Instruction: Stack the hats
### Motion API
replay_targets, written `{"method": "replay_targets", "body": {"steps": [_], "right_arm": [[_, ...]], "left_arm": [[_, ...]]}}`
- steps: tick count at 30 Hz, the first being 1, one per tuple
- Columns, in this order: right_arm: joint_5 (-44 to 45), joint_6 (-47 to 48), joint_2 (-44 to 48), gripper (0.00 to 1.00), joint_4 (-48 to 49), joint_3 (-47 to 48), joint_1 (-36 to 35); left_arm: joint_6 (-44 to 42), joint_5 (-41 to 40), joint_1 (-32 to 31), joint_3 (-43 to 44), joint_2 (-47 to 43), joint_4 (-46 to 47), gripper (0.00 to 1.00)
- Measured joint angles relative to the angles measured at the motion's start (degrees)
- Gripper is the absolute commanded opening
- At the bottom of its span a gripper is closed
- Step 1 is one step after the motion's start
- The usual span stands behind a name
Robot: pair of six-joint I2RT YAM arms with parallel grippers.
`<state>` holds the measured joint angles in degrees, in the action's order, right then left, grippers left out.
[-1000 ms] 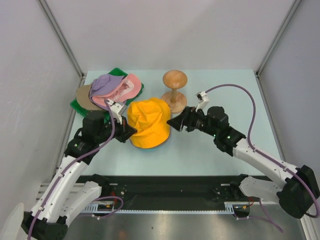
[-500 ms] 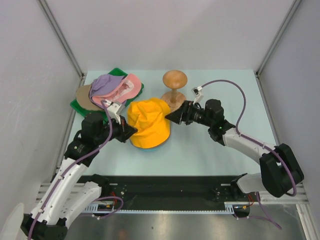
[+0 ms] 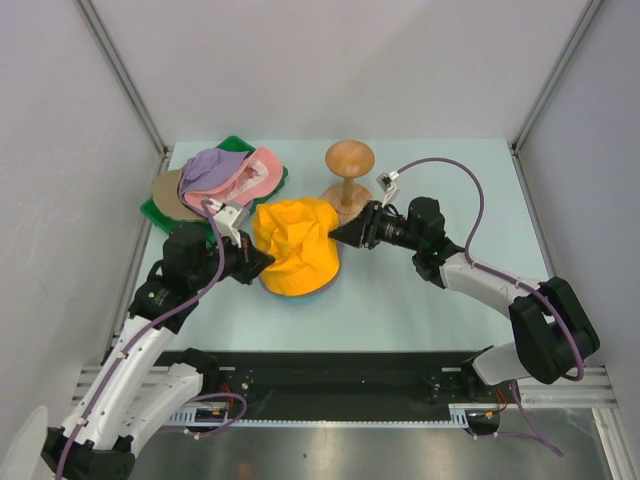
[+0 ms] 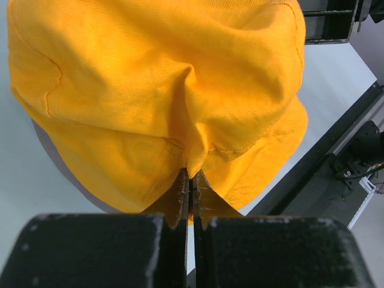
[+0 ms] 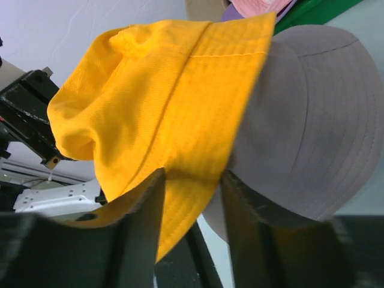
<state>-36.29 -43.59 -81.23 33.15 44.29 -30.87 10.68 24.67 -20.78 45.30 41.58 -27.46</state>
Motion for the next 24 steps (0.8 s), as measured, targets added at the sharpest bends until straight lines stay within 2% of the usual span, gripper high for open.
{"method": "replay_targets", "body": {"steps": [1,4,7,9,10,12,13,14,16,19,24], "right_arm": [[-0.22,-0.15,0.0,0.26,0.02,0.0,0.04],[-0.57,-0.17,-0.04,0.09,-0.26,0.04,0.13],[-0.68,-0.15,-0.04,0.0,-0.96,0.02,0.15],[-0.63,0.15,0.04,0.0,-1.57,-0.13,0.13],[-0.44,0.24,0.26,0.0,-1.88,-0.44,0.13],[-0.04,0.63,1.18,0.0,-2.78,-1.44,0.15],[0.09,0.83,1.77,0.0,-3.15,-2.05,0.15],[0.33,1.14,2.32,0.0,-3.61,-2.6,0.15],[0.87,1.64,3.19,0.0,-4.57,-3.43,0.15],[1.62,2.36,3.56,0.0,-5.75,-3.89,0.15],[3.02,3.39,3.43,0.0,-6.78,-4.0,0.17]], "left_arm": [[0.07,-0.13,0.0,0.0,0.0,0.0,0.0],[0.63,-0.33,0.0,0.0,-0.02,0.11,0.0],[1.38,-0.55,0.0,0.0,-0.02,0.37,0.0],[1.62,-0.68,0.0,0.0,-0.11,0.37,0.03],[1.88,-0.94,0.0,0.0,-0.22,0.37,0.15],[2.23,-1.81,-0.02,0.0,-0.52,0.35,0.33],[2.95,-2.56,-0.02,0.0,-0.81,0.28,0.61],[3.08,-3.23,-0.02,0.0,-1.09,0.2,0.73],[3.65,-5.16,-0.04,0.02,-1.77,-0.26,0.91],[5.05,-8.59,-0.07,0.63,-2.78,-2.36,1.0],[5.95,-12.66,-0.07,1.86,-5.2,-4.55,1.0]]}}
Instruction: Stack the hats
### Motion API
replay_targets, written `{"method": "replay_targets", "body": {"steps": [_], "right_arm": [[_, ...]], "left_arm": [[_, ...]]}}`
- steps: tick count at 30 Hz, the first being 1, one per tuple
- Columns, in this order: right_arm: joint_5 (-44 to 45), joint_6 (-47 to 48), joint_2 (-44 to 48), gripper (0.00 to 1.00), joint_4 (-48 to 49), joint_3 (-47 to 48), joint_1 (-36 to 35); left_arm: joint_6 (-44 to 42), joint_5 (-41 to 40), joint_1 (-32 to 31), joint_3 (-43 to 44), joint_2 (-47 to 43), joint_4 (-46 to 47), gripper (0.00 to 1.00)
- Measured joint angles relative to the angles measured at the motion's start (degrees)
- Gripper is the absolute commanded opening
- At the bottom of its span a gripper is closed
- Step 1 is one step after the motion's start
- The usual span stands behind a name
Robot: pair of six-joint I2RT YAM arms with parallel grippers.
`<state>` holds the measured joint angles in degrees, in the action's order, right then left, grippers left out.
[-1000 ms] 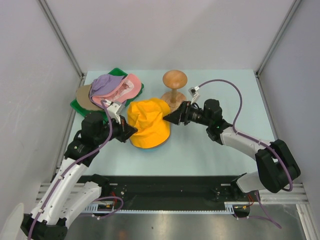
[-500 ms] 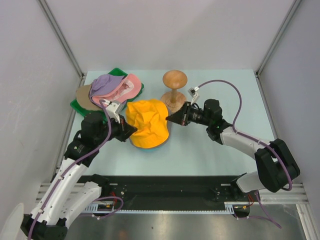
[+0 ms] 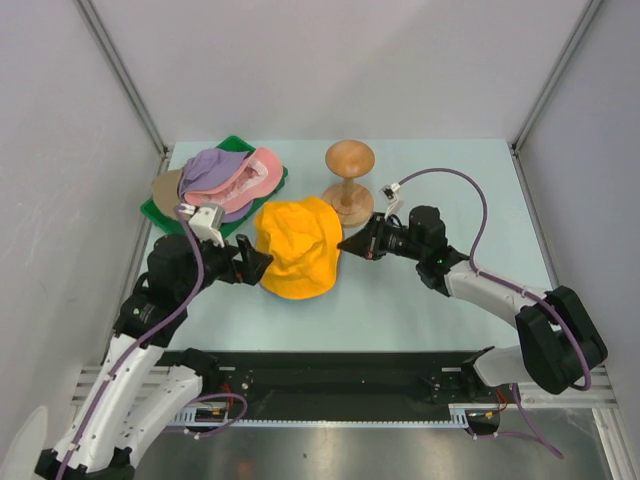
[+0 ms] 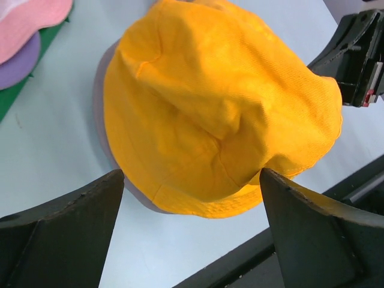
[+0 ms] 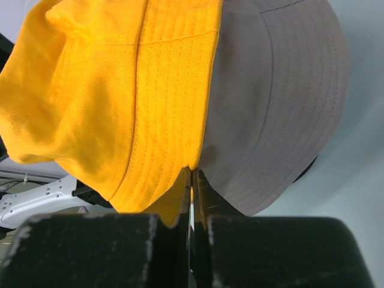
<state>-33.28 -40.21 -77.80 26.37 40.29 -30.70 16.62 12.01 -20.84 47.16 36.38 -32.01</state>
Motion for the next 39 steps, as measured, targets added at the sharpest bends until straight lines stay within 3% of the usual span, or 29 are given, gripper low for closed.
{"method": "replay_targets", "body": {"steps": [6,11,16,33,36,37,39], "right_arm": [[1.14,0.2,-2.47,0.0,-0.04,0.0,0.44],[2.67,0.2,-4.63,0.0,-0.59,0.0,0.72],[4.57,1.01,-5.73,0.0,-2.34,0.11,0.87],[6.08,3.65,-6.8,0.01,-6.82,1.25,0.87],[6.08,4.07,-6.64,0.12,-7.65,1.64,0.83],[6.03,4.28,-6.58,0.21,-8.0,1.75,0.83],[6.03,4.48,-6.36,0.31,-8.7,2.08,0.83]], "left_arm": [[2.54,-5.05,1.22,-0.76,-2.47,-1.16,0.97],[5.95,-8.26,6.14,-4.44,-0.5,-1.05,0.92],[9.57,-4.11,11.67,-9.73,1.09,1.95,0.83],[20.24,5.84,16.31,-21.55,0.31,19.3,0.53],[21.27,6.54,16.72,-22.95,0.31,21.11,0.51],[21.59,6.78,16.85,-23.39,0.33,21.88,0.47],[22.45,7.3,17.09,-24.15,0.35,23.37,0.46]]}}
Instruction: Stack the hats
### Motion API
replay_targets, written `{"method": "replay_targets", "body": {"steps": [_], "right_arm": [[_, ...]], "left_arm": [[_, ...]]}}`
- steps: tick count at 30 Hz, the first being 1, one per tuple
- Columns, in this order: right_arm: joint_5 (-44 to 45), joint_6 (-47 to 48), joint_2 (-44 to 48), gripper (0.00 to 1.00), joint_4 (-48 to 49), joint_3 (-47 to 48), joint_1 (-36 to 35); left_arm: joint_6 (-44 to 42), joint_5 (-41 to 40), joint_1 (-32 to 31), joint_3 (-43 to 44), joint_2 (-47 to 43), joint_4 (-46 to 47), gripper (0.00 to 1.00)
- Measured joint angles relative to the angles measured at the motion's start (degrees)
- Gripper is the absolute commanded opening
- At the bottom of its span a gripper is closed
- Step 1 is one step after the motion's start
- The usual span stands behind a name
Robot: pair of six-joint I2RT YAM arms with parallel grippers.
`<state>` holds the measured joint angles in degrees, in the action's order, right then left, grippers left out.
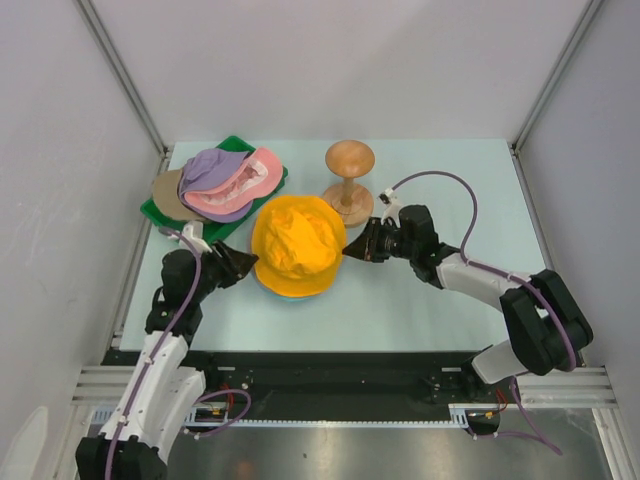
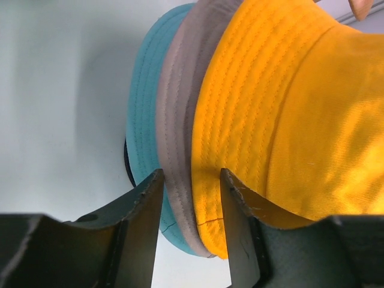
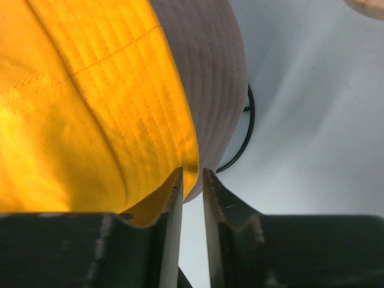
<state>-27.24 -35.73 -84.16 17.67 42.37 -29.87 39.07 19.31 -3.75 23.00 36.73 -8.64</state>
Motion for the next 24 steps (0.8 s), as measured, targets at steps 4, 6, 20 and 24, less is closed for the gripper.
{"method": "replay_targets", "body": {"steps": [4,6,20,24], "right_arm": [[-0.7,0.94,1.09,0.51,-1.44,0.59,0.22],[-1.4,1.07,1.95,0.59,-2.14,1.11,0.63],[-8.22,3.43,-2.54,0.7,-0.85,13.73,5.22],[-9.79,3.41,-6.64,0.69,0.17,14.93,5.16]], "left_arm": [[1.62,0.48,0.35,-1.77,0.66,3.13,0.4],[2.1,0.55,0.39,-2.08,1.46,3.87,0.39],[1.95,1.05,0.57,0.31,12.5,9.99,0.38],[1.27,1.46,0.57,2.21,16.31,10.78,0.37]]}}
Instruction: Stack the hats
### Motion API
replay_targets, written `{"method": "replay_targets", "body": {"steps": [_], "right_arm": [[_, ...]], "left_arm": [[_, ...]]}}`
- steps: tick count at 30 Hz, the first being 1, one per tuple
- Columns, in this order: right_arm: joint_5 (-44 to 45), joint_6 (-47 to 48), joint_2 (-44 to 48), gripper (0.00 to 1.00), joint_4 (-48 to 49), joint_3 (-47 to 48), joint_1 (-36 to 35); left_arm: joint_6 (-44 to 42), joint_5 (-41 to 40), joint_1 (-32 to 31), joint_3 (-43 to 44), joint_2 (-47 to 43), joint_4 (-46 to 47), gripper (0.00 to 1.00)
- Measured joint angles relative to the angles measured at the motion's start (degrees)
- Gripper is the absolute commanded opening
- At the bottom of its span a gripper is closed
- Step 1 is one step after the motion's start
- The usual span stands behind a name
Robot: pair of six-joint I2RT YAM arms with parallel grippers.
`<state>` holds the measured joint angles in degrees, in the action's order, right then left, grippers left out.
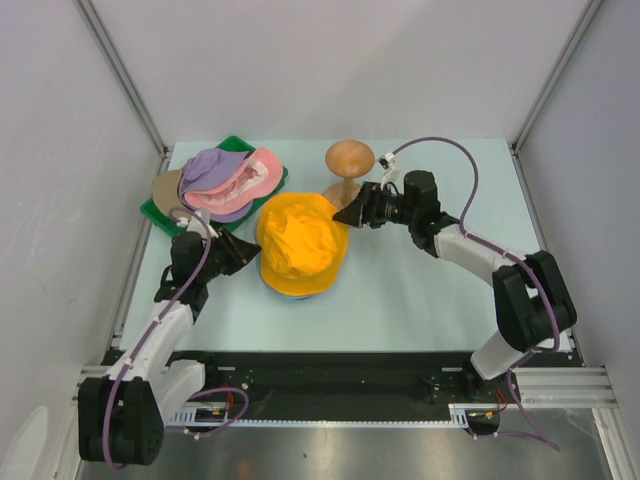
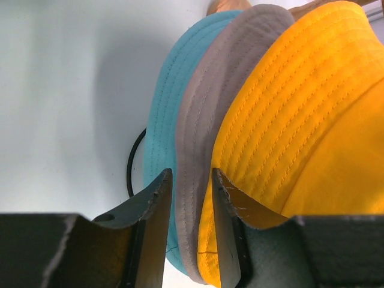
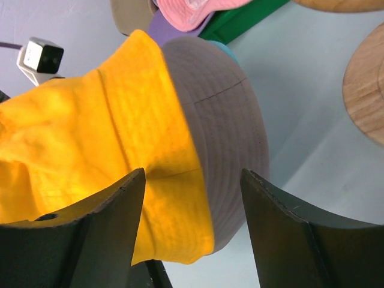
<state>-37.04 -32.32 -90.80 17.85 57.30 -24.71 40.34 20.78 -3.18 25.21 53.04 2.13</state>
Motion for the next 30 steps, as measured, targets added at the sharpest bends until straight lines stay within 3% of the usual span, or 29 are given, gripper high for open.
{"method": "replay_targets", "body": {"steps": [11,17,19,23,24,30], "right_arm": [[-2.82,-2.69,-2.62,0.62,5.73,0.44,-1.44],[-4.5,-5.62,-4.46,0.52,10.36,0.92,-1.55],[-4.74,-6.19,-5.44,0.4,10.78,1.33,-1.7],[-5.03,-6.73,-6.86,0.05,10.75,1.66,-1.88],[-4.96,-6.75,-7.06,0.0,10.62,1.7,-1.88],[-2.43,-5.92,-7.74,0.0,5.55,4.13,-2.34]], "left_arm": [[-2.4,0.46,0.11,3.23,4.44,0.28,0.36],[-2.47,0.5,0.11,3.32,4.83,0.31,0.36],[-2.47,0.5,0.11,3.32,4.9,0.33,0.36],[-2.49,0.52,0.11,3.39,5.42,0.35,0.36],[-2.49,0.57,0.11,3.43,5.64,0.35,0.35],[-2.84,0.66,0.11,3.43,6.4,0.46,0.35]]}}
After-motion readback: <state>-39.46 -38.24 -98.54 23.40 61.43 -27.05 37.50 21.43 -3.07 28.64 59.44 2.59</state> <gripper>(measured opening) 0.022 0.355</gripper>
